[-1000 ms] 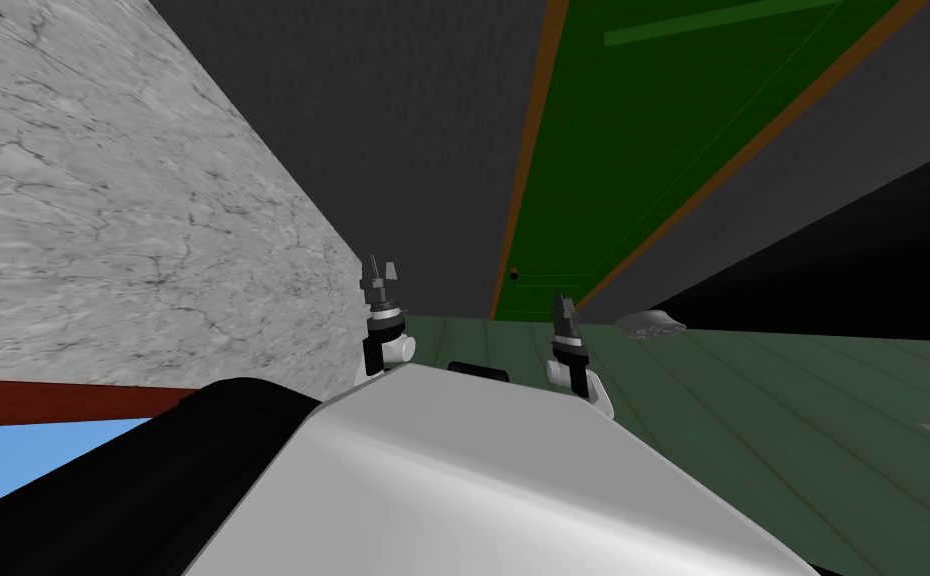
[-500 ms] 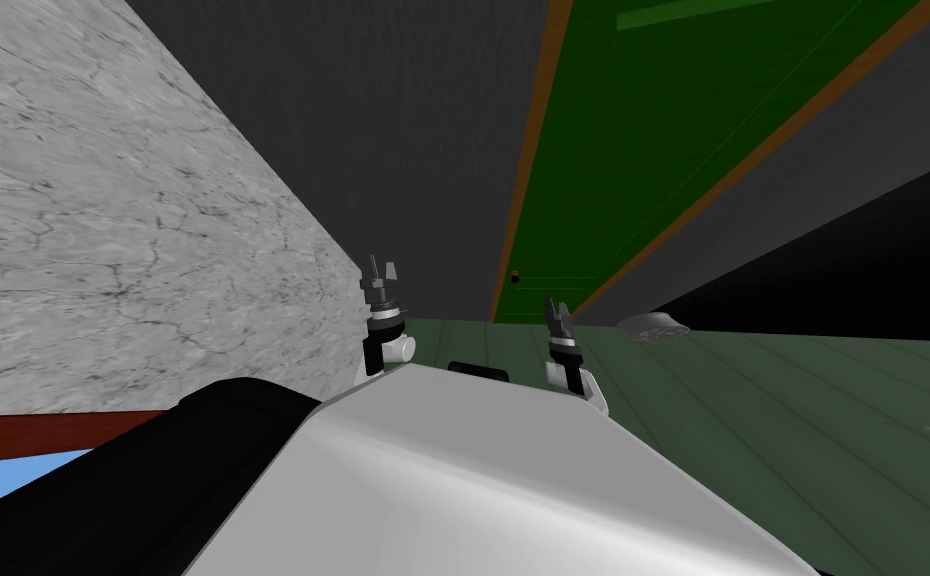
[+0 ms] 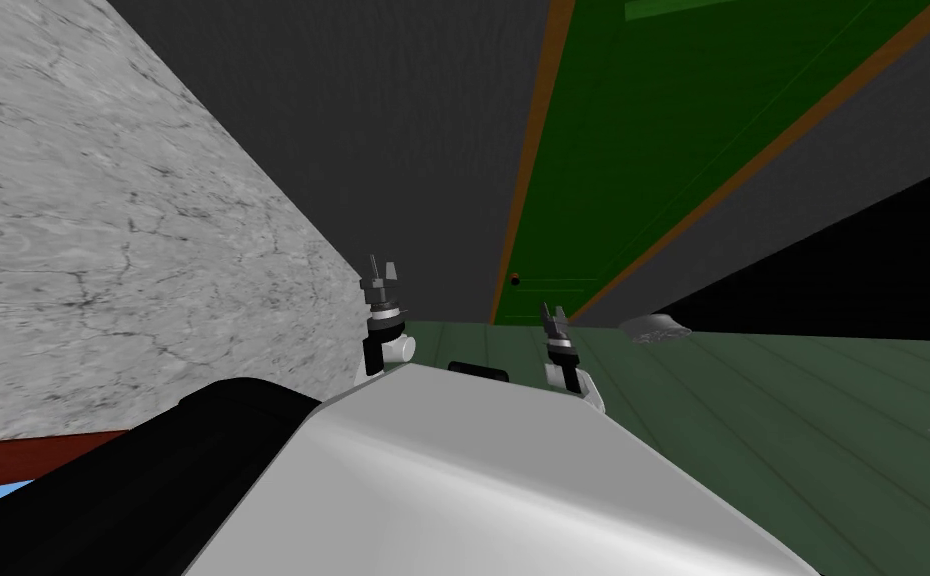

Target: Pull the door open

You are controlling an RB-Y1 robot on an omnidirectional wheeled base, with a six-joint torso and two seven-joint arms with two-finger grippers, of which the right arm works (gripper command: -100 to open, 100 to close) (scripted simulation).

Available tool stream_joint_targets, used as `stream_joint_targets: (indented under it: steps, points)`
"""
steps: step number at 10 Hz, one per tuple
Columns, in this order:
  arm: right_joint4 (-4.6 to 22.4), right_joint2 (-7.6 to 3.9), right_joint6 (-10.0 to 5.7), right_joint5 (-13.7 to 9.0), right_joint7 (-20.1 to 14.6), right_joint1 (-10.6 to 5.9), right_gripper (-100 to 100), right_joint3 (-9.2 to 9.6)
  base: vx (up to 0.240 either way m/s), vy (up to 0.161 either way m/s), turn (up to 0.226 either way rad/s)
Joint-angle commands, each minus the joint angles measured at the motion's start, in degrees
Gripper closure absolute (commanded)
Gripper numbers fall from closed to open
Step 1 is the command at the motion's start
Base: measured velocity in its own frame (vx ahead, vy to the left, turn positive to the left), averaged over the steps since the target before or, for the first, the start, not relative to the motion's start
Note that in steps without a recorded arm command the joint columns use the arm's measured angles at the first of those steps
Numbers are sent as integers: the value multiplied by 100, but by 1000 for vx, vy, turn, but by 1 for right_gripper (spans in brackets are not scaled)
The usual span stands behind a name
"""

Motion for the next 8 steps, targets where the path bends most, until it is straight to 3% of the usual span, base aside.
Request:
stream_joint_targets:
  steps: [1, 2, 3, 5, 6, 8]
  points:
    - [254, -28, -41, 95, 163, -71, -100, -32, 77, 11, -20]
    - [427, -41, -67, 159, 272, -123, -100, -51, 89, 16, -25]
    - [427, -41, -67, 159, 272, -123, -100, -51, 63, 10, -8]
    - [769, -66, -119, 286, 488, -226, -100, -90, 75, 2, -16]
    - [769, -66, -119, 286, 488, -226, -100, -90, 63, 11, -9]
    - [1094, -87, -169, 407, 693, -323, -100, -127, 60, 14, -16]
